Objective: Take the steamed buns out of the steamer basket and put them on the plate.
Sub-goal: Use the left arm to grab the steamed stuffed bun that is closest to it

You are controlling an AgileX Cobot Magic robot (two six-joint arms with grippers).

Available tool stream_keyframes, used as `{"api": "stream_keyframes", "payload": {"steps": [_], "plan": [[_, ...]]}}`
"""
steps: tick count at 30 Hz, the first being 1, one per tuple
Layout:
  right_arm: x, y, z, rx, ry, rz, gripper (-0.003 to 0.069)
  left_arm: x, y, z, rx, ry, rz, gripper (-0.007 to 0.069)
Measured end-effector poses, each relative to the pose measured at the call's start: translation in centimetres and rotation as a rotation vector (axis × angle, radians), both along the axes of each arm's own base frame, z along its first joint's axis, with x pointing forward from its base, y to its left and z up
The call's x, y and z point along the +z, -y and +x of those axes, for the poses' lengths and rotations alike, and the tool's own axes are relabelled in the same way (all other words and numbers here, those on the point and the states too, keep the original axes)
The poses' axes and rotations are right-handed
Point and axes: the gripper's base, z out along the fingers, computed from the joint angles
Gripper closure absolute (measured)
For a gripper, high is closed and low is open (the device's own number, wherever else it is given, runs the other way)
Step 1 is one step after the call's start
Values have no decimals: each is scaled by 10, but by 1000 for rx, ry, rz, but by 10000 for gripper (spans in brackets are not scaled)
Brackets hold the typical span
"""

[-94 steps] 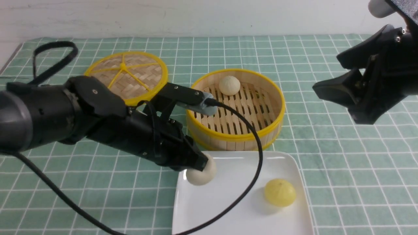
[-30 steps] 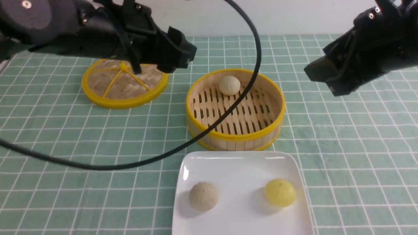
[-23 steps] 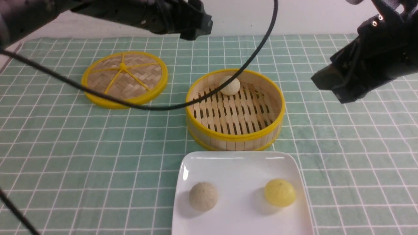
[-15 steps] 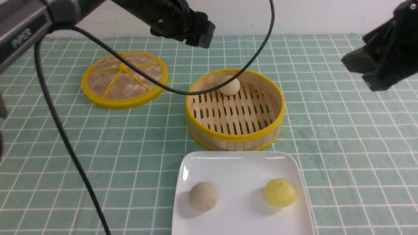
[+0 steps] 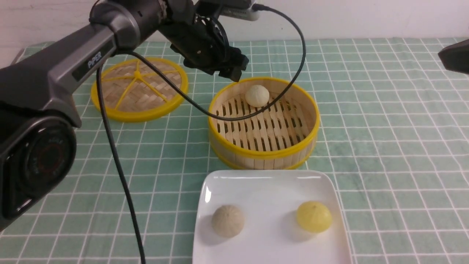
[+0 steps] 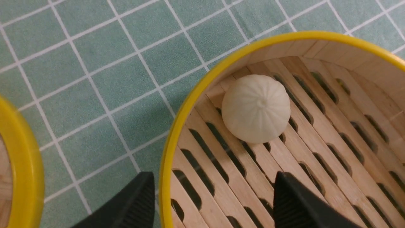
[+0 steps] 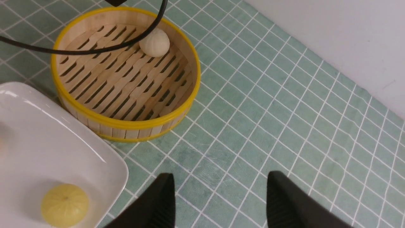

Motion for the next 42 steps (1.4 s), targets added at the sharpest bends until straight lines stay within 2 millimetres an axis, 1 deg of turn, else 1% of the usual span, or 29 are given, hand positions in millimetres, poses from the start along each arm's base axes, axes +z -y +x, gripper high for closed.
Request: {"api": "stream_keyframes", "payload": {"steps": [6, 10, 16, 25, 28, 30, 31, 33, 35, 36, 38, 39, 42], "plan": [[-1, 1, -1, -3, -12, -5, 258, -8, 10, 0, -77, -2, -36, 120], [-1, 1, -1, -4, -16, -3, 258, -12, 15, 0, -90, -18, -64, 120], [-1, 0, -1, -1, -22, 7, 258, -11, 15, 0, -107, -1, -60, 120], [-1, -3, -2, 11, -37, 39, 258, -11, 19, 0, -119, -7, -105, 122], [-1, -3, -2, 12, -37, 42, 258, -18, 20, 3, -125, -3, -100, 129], [-1, -3, -2, 12, -34, 43, 258, -30, 23, 7, -132, -2, -88, 137], [-1, -3, -2, 12, -34, 43, 258, -31, 23, 7, -134, -3, -86, 137], [-1, -3, -2, 12, -34, 43, 258, -40, 29, 9, -145, 20, -61, 144], [-1, -3, -2, 12, -34, 43, 258, -45, 36, 10, -155, 50, -36, 146], [-1, -3, -2, 12, -34, 43, 258, -45, 38, 9, -157, 57, -35, 146], [-1, -3, -2, 12, -34, 43, 258, -45, 49, 6, -176, 104, -10, 146], [-1, -3, -2, 12, -34, 43, 258, -45, 49, 7, -175, 106, -9, 146], [-1, -3, -2, 12, -34, 43, 258, -39, 57, 5, -159, 130, -11, 148]]}}
